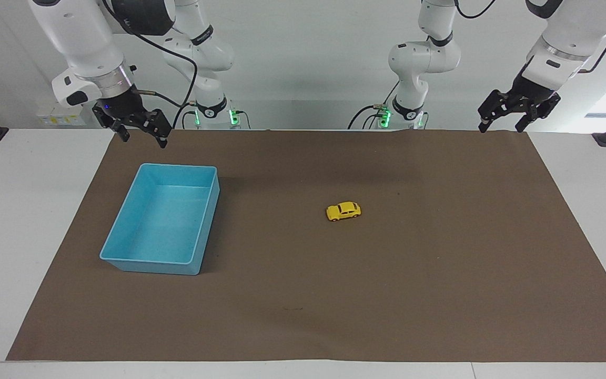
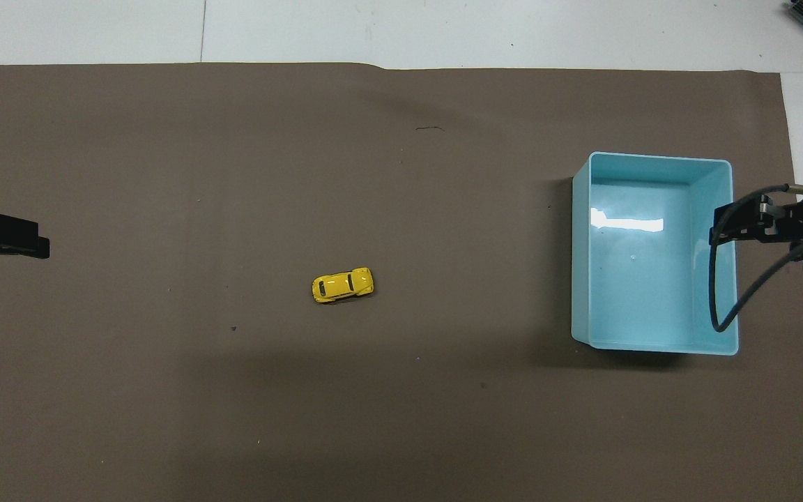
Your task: Wind up and store yellow beetle car
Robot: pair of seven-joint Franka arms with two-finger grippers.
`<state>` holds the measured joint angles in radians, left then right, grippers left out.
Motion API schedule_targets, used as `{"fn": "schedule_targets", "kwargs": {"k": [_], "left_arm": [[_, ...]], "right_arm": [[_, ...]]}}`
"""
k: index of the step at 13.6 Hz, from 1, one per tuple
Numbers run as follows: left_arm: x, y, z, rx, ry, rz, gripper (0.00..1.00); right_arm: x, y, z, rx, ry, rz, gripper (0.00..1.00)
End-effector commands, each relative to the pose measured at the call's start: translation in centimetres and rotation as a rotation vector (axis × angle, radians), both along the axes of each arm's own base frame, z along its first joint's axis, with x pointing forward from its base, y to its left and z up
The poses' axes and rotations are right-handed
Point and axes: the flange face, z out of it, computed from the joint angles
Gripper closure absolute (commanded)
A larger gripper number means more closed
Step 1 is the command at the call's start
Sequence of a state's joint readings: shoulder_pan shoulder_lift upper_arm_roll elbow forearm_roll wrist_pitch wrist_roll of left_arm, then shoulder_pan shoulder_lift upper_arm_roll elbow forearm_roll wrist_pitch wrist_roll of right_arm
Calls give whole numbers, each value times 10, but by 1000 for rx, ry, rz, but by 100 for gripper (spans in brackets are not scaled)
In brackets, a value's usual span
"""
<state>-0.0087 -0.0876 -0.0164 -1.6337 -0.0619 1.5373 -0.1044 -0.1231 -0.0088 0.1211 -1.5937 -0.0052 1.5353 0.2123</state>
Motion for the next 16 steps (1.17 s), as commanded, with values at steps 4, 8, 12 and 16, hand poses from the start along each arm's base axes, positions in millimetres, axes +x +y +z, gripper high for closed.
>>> {"fn": "schedule_targets", "kwargs": {"k": [4,8,12,16], "left_arm": [[12,-3,-44,20,27,282,0],[22,-6,-67,25,50,587,0],[32,-21,-80,22,59,891,0],[40,-35,-96,9,60,1240,0]], "right_arm": [[6,-6,4,-5,-42,-11,0],[6,-6,2,-54,-51,10,0],[6,-3,2,-50,-49,11,0],[6,-5,1,-45,-46,6,0]]}}
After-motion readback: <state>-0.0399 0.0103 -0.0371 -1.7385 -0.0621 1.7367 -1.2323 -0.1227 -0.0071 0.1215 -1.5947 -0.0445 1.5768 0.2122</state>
